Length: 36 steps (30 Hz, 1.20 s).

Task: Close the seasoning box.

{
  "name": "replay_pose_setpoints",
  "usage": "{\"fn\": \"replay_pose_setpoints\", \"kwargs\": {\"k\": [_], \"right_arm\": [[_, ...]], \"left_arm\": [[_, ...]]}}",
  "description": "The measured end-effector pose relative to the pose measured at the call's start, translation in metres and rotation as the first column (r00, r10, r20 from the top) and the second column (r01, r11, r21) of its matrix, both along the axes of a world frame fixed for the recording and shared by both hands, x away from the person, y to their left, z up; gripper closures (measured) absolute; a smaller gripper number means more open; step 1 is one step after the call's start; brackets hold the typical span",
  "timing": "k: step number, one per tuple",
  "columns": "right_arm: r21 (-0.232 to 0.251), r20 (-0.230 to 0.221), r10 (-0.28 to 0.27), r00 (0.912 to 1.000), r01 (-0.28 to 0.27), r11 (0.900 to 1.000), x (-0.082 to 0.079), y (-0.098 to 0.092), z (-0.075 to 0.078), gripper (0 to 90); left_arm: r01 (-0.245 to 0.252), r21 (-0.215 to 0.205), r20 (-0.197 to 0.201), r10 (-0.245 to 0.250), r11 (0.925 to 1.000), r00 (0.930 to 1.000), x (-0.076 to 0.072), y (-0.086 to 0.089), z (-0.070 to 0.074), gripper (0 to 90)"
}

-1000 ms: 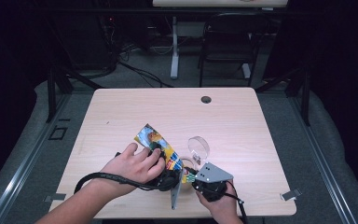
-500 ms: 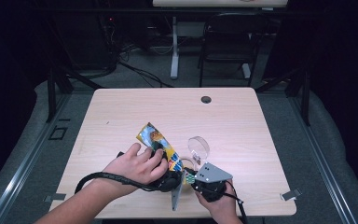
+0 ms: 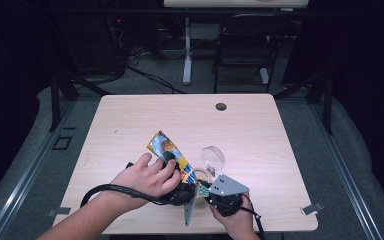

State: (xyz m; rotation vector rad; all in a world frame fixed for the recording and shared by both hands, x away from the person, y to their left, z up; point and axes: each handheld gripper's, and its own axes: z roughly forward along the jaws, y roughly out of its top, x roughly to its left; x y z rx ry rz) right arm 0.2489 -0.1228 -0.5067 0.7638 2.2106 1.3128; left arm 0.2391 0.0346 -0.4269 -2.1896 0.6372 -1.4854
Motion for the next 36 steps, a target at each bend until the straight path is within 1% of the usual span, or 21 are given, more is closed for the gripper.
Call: {"fn": "replay_pose_setpoints", "kwargs": {"k": [4,5,8,9,11,16,17,19,21,28,36], "right_arm": [[-0.002,0.0,0.002,1.0,-0.002,1.0,-0.0001,0.0003,-0.0001,88.5],[0.0,0.0,0.002,1.0,-0.002,1.0,-0.0001,0.0004,0.0,88.5],[0.001,0.001,0.003,1.0,-0.003,1.0,-0.0003,0.0004,0.0003,88.5],[0.0,0.001,0.003,1.0,-0.003,1.0,-0.0004,0.0005,0.0003,88.5],[-0.001,0.001,0.003,1.0,-0.003,1.0,-0.0005,0.0004,0.0004,88.5],[0.001,0.002,0.005,1.0,-0.005,1.0,-0.0007,0.0008,0.0004,88.5],[0.001,0.002,0.005,1.0,-0.005,1.0,-0.0007,0.0007,0.0004,88.5],[0.004,0.0,0.004,1.0,-0.004,1.0,-0.0009,0.0006,0.0006,88.5],[0.004,0.0,0.004,1.0,-0.004,1.0,-0.0011,0.0005,0.0008,88.5],[0.003,0.0,0.007,1.0,-0.007,1.0,-0.0015,0.0003,0.0008,88.5],[0.006,-0.002,0.008,1.0,-0.008,1.0,-0.002,0.0,0.0007,88.5]], "left_arm": [[0.001,0.0,0.0,-0.001,1.0,1.0,-0.0001,-0.0001,0.0006,83.2],[0.003,-0.008,0.0,-0.003,1.0,1.0,0.0001,0.0002,0.0003,83.2],[0.004,-0.004,0.001,-0.004,1.0,1.0,-0.0004,0.0,0.0009,83.2],[0.001,0.011,0.002,-0.001,0.9999,1.0,-0.001,-0.0007,0.0017,83.2],[0.002,0.007,-0.002,-0.002,1.0,1.0,-0.001,-0.0006,0.0017,83.2],[0.003,0.016,0.0,-0.003,0.9999,1.0,-0.001,-0.0015,0.0026,83.2],[0.01,0.011,0.007,-0.01,0.9999,0.9999,-0.0008,-0.0012,0.0023,83.1],[0.004,0.019,0.003,-0.004,0.9998,1.0,-0.0011,-0.0022,0.0032,83.0],[0.008,0.011,0.001,-0.008,0.9999,1.0,-0.001,-0.0021,0.0034,83.0],[0.007,0.018,0.002,-0.007,0.9998,1.0,-0.0017,-0.0034,0.0033,83.1],[0.011,0.014,0.001,-0.011,0.9998,0.9999,-0.0019,-0.0039,0.0036,83.0]]}}
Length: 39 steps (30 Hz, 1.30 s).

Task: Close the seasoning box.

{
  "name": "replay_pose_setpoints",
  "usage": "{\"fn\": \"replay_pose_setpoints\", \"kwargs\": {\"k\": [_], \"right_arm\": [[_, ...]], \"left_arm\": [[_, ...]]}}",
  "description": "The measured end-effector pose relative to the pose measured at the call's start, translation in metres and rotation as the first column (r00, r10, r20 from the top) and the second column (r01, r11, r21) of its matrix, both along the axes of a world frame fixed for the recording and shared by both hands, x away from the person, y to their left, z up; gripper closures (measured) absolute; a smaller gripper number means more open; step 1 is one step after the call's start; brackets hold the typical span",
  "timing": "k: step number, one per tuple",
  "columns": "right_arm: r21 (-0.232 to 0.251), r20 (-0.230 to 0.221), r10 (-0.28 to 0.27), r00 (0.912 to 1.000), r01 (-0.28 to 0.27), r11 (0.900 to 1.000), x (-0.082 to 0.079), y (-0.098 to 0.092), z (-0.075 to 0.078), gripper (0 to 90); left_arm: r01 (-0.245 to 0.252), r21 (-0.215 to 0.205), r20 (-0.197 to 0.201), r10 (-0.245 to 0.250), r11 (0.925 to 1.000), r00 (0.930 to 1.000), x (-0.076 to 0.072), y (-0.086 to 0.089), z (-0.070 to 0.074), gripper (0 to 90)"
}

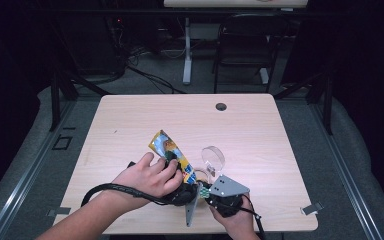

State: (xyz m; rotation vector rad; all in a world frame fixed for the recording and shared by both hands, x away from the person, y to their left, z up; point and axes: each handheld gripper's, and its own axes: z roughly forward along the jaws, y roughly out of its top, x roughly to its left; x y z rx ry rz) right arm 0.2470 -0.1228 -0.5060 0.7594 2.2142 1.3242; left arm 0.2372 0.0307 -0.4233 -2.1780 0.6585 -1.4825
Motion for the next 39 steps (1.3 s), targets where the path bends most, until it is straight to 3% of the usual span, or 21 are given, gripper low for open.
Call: {"fn": "replay_pose_setpoints", "kwargs": {"k": [39], "right_arm": [[0.006,0.0,-0.003,1.0,0.003,1.0,-0.0006,0.0003,-0.0002,88.5]], "left_arm": [[0.005,0.006,-0.003,-0.005,1.0,1.0,-0.001,-0.0016,0.0017,83.0]]}}
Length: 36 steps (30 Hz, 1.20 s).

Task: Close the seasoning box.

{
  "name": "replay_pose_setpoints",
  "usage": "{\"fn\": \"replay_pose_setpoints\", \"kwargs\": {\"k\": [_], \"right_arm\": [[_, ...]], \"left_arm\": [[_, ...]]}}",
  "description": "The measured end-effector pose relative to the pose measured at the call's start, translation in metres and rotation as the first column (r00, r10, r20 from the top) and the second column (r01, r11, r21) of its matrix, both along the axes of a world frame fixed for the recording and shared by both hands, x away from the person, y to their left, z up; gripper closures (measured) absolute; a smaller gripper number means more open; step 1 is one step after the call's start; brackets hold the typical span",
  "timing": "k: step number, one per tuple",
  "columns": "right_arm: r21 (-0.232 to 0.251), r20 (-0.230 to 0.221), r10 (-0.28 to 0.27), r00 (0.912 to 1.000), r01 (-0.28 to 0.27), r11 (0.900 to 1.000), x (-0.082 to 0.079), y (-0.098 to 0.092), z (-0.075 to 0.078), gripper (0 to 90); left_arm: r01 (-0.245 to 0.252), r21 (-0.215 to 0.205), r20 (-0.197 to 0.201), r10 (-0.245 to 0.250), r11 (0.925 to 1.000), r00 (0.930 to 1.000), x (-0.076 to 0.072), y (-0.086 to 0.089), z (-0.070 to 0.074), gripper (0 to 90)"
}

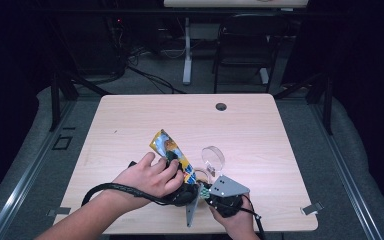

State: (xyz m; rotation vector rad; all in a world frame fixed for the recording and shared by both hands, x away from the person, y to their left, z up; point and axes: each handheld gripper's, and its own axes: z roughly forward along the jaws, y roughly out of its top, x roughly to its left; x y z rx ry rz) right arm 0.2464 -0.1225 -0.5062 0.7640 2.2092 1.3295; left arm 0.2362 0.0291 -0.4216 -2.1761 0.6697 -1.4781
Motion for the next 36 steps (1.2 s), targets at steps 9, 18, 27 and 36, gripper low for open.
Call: {"fn": "replay_pose_setpoints", "kwargs": {"k": [9,18,27,36], "right_arm": [[-0.006,0.001,0.002,1.0,-0.002,1.0,0.0,0.0,0.0,88.5],[-0.011,0.007,-0.001,1.0,0.001,1.0,0.0,-0.001,0.001,88.5],[-0.017,0.017,-0.008,0.9998,0.008,1.0,0.0,-0.002,0.003,88.6],[-0.017,0.028,-0.011,0.9995,0.012,1.0,-0.001,-0.002,0.004,88.7]], "left_arm": [[0.001,-0.001,0.001,-0.001,1.0,1.0,0.0,0.0,0.0,83.0],[-0.005,-0.014,-0.008,0.005,0.9999,1.0,0.0,0.001,0.001,83.2],[-0.01,-0.062,-0.03,0.008,0.998,0.9995,0.001,0.005,0.002,83.4],[-0.043,-0.119,-0.063,0.036,0.992,0.9974,0.003,0.012,0.002,83.6]]}}
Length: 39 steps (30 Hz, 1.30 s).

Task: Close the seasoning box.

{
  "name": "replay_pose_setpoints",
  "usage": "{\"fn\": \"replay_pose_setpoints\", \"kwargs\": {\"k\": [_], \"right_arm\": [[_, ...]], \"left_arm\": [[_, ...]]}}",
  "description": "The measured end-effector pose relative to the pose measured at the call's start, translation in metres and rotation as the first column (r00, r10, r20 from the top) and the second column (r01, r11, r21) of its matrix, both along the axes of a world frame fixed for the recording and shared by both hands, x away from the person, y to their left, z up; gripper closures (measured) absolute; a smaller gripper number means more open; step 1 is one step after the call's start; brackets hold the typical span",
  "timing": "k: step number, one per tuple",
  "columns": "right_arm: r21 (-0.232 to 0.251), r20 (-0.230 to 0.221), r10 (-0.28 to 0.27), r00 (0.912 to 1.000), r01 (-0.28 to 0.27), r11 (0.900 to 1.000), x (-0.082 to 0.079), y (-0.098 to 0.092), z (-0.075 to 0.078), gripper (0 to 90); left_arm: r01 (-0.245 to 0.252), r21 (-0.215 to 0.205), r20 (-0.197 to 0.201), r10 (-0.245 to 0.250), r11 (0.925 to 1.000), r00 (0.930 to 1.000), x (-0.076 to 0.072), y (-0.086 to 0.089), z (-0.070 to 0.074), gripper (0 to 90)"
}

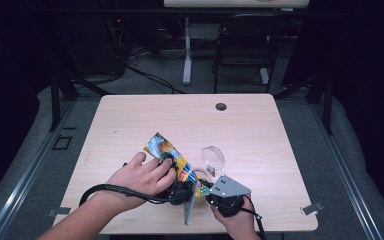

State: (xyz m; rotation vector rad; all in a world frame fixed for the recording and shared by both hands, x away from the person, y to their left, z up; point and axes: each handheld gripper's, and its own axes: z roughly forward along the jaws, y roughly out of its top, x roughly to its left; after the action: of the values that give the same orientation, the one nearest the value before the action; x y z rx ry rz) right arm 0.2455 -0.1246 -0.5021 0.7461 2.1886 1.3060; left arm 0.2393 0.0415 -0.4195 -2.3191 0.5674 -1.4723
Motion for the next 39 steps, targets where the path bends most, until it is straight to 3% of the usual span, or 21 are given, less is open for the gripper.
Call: {"fn": "replay_pose_setpoints", "kwargs": {"k": [7,22,34,35,39], "right_arm": [[-0.005,0.008,-0.005,1.0,0.005,1.0,0.0,0.001,0.0,88.7],[0.0,0.013,-0.004,0.9999,0.004,1.0,0.001,0.003,0.0,88.8],[-0.004,0.02,-0.002,0.9998,0.002,1.0,0.001,0.005,-0.001,88.8],[-0.005,0.021,-0.002,0.9998,0.002,1.0,0.001,0.005,-0.001,88.8],[-0.003,0.021,-0.005,0.9998,0.005,1.0,0.001,0.005,-0.001,88.8]], "left_arm": [[-0.025,-0.068,-0.031,0.023,0.9974,0.9993,0.004,0.008,-0.003,83.7],[-0.06,-0.127,-0.073,0.051,0.9901,0.996,0.006,0.019,-0.007,84.3],[-0.099,-0.215,-0.124,0.074,0.9715,0.9896,0.009,0.03,-0.014,84.5],[-0.111,-0.232,-0.135,0.081,0.9662,0.9875,0.009,0.031,-0.015,84.6],[-0.116,-0.247,-0.142,0.083,0.9621,0.9865,0.01,0.033,-0.017,84.8]]}}
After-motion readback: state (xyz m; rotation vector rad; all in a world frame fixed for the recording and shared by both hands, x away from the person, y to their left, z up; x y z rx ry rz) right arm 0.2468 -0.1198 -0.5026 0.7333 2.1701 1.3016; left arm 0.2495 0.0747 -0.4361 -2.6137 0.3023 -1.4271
